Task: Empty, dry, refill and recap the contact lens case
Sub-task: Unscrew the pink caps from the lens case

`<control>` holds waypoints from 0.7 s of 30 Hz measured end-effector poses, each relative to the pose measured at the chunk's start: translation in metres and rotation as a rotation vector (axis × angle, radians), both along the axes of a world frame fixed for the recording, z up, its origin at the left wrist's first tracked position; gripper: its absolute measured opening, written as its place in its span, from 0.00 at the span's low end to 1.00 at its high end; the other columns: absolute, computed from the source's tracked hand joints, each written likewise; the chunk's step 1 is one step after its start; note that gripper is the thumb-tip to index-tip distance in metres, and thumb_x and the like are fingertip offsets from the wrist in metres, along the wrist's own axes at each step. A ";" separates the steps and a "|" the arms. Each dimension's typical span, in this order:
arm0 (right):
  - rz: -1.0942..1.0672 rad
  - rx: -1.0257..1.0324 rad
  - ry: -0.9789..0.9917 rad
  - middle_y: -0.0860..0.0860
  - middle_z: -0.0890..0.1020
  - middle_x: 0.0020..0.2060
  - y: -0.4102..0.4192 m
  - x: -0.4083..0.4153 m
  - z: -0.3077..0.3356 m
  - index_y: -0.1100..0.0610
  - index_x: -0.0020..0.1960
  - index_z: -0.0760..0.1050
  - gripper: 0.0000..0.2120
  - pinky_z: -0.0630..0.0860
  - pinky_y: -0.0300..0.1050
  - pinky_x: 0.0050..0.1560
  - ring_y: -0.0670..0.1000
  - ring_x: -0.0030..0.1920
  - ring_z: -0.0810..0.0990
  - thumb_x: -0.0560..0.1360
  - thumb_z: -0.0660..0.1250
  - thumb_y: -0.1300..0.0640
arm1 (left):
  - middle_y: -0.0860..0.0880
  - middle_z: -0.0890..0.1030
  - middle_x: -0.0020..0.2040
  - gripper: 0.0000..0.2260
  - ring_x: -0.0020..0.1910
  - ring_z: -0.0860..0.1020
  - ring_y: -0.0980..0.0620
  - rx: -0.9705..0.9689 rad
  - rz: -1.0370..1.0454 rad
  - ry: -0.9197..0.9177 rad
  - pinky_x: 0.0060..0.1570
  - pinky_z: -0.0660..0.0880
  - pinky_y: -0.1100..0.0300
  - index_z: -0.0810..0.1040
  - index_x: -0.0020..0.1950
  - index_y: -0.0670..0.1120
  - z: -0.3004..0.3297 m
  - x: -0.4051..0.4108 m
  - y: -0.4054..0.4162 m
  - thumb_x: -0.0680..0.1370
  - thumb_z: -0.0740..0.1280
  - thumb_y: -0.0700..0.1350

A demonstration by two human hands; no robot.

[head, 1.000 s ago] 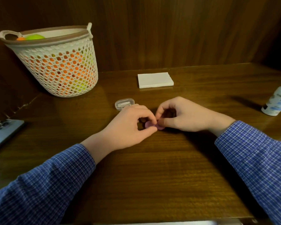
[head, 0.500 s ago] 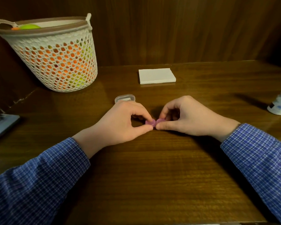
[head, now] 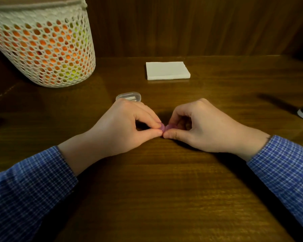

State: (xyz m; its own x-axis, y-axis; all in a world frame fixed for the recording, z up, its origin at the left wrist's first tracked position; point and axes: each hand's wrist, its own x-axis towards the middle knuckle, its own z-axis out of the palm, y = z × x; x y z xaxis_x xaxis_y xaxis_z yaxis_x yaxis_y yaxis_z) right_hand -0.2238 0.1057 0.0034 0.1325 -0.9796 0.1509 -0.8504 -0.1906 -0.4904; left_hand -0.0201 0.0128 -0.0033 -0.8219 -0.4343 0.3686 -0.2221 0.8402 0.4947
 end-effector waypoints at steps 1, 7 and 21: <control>0.007 0.002 0.000 0.41 0.83 0.38 0.000 0.000 0.000 0.47 0.48 0.83 0.12 0.75 0.28 0.37 0.35 0.44 0.79 0.72 0.73 0.40 | 0.57 0.86 0.50 0.07 0.51 0.83 0.63 -0.001 -0.002 0.002 0.53 0.82 0.61 0.88 0.52 0.50 0.000 0.000 0.000 0.75 0.76 0.47; 0.058 0.019 -0.016 0.43 0.84 0.38 -0.003 -0.005 0.002 0.48 0.48 0.83 0.13 0.77 0.33 0.37 0.39 0.41 0.81 0.72 0.73 0.40 | 0.56 0.87 0.50 0.06 0.50 0.83 0.63 0.000 -0.030 0.002 0.52 0.82 0.61 0.88 0.51 0.49 0.000 0.000 -0.003 0.75 0.77 0.46; 0.163 0.042 -0.055 0.43 0.85 0.39 -0.013 -0.014 0.001 0.50 0.46 0.83 0.11 0.75 0.32 0.35 0.43 0.41 0.82 0.72 0.74 0.42 | 0.55 0.86 0.50 0.05 0.51 0.84 0.60 0.048 -0.041 0.015 0.51 0.83 0.55 0.88 0.51 0.48 -0.005 0.000 -0.004 0.75 0.77 0.44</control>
State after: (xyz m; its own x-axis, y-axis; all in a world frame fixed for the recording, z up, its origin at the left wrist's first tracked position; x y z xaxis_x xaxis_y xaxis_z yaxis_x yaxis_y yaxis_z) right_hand -0.2378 0.0927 0.0047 0.2831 -0.9513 0.1219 -0.7815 -0.3024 -0.5457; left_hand -0.0197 0.0086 -0.0082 -0.8339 -0.4176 0.3608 -0.1796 0.8235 0.5381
